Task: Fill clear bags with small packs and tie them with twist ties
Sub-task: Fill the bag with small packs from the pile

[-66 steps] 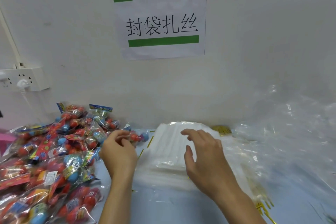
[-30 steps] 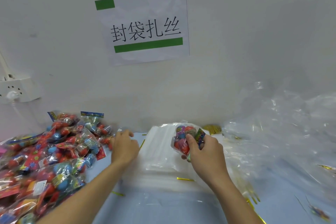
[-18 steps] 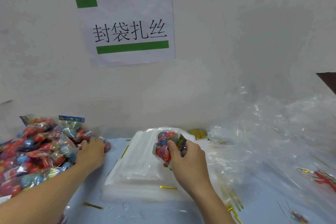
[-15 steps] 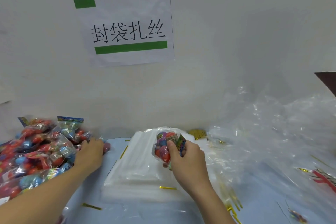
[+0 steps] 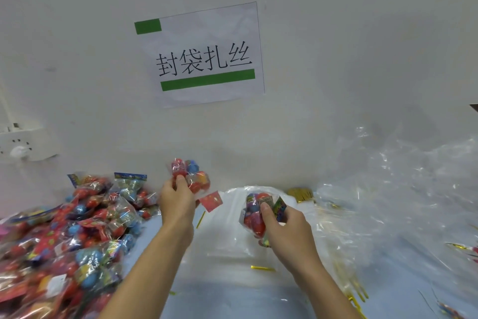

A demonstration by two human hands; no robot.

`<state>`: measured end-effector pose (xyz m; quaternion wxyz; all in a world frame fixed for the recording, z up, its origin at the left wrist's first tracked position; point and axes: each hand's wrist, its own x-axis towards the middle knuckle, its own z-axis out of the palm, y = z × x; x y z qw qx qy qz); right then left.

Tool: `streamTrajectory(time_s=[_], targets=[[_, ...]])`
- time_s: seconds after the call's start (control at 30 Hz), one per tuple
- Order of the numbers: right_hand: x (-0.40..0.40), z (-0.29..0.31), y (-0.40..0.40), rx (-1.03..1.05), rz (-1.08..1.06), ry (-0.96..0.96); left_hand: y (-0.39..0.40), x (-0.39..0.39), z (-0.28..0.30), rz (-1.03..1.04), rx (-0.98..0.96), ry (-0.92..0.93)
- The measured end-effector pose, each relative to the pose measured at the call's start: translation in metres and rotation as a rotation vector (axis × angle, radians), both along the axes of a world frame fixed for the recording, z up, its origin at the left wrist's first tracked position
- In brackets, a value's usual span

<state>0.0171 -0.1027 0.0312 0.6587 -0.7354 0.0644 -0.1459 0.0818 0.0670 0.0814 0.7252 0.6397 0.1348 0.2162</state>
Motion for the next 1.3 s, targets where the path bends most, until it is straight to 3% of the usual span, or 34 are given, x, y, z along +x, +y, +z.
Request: streamTrajectory(time_s=[0.13, 0.23, 0.4, 0.57, 0.67, 0.8, 1.03, 1.13, 1.3], targets=[[-0.001, 0.002, 0.002, -0.047, -0.009, 0.04, -0.018, -0.051, 0.002, -0.224, -0.687, -0.079], [0.0, 0.003, 0.003, -0.004, 0.021, 0.037, -0.027, -0.073, -0.008, -0.332, -0.824, -0.071], [0.002, -0.001, 0.004, 0.04, 0.084, 0.035, -0.047, -0.067, -0.028, -0.253, -0.74, 0.019], [-0.001, -0.001, 0.007, 0.183, 0.153, 0.015, -0.046, -0.058, -0.039, -0.172, -0.684, -0.043], [-0.001, -0.001, 0.009, 0.233, 0.176, 0.033, -0.042, -0.055, -0.045, -0.104, -0.557, -0.078], [-0.001, 0.002, 0.015, 0.312, 0.282, 0.044, -0.046, -0.055, -0.049, -0.146, -0.517, -0.083], [-0.005, 0.01, 0.012, 0.775, 0.458, 0.125, -0.058, -0.055, -0.049, -0.142, -0.446, -0.189], [-0.007, 0.01, 0.016, 0.68, 0.546, 0.057, -0.061, -0.057, -0.049, -0.167, -0.407, -0.208], [-0.001, 0.005, 0.01, 0.505, 0.245, -0.052, -0.053, -0.054, -0.051, -0.33, -0.387, -0.149]])
